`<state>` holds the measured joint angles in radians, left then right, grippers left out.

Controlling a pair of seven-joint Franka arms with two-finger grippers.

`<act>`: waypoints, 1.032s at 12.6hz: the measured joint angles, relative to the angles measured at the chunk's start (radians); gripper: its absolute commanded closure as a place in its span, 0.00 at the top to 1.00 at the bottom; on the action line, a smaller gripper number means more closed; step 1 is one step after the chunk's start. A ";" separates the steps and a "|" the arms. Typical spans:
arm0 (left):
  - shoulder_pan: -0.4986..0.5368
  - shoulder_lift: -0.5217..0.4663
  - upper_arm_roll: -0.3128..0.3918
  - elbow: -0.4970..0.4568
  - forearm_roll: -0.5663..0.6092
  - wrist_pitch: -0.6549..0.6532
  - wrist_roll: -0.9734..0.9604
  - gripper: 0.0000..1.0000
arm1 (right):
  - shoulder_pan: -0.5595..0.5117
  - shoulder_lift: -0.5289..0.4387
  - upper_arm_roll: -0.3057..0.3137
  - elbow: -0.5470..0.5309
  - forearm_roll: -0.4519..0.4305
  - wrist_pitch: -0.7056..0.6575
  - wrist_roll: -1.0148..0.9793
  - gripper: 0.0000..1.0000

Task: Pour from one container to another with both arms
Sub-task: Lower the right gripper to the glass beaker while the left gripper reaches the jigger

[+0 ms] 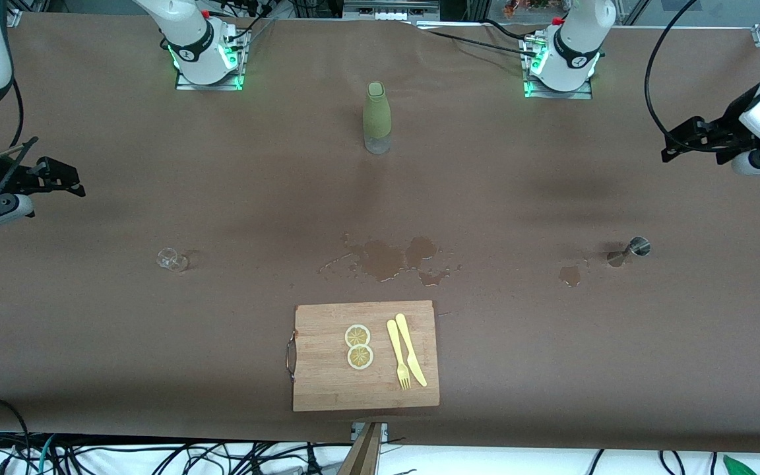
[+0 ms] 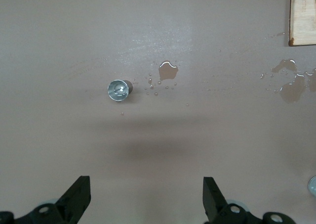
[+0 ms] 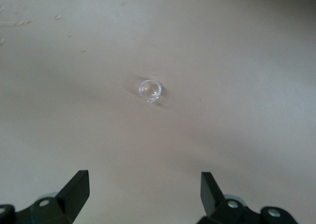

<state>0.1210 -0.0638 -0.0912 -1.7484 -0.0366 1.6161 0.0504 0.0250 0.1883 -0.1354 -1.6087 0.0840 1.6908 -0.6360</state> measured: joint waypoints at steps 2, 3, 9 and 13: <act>0.035 0.016 0.000 0.000 -0.015 0.027 0.091 1.00 | -0.033 0.041 0.000 -0.001 0.061 0.004 -0.149 1.00; 0.064 0.028 0.001 -0.001 -0.037 0.046 0.150 1.00 | -0.053 0.065 -0.001 -0.002 0.113 0.007 -0.226 1.00; 0.248 0.155 0.007 -0.004 -0.268 0.146 0.664 1.00 | -0.201 0.238 -0.005 -0.004 0.469 0.011 -0.769 1.00; 0.376 0.277 0.010 -0.013 -0.477 0.146 1.144 1.00 | -0.264 0.352 -0.005 -0.006 0.657 0.009 -1.120 1.00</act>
<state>0.4965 0.2128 -0.0816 -1.7611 -0.5137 1.7618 1.1945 -0.2388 0.5406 -0.1406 -1.6150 0.7409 1.6999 -1.7562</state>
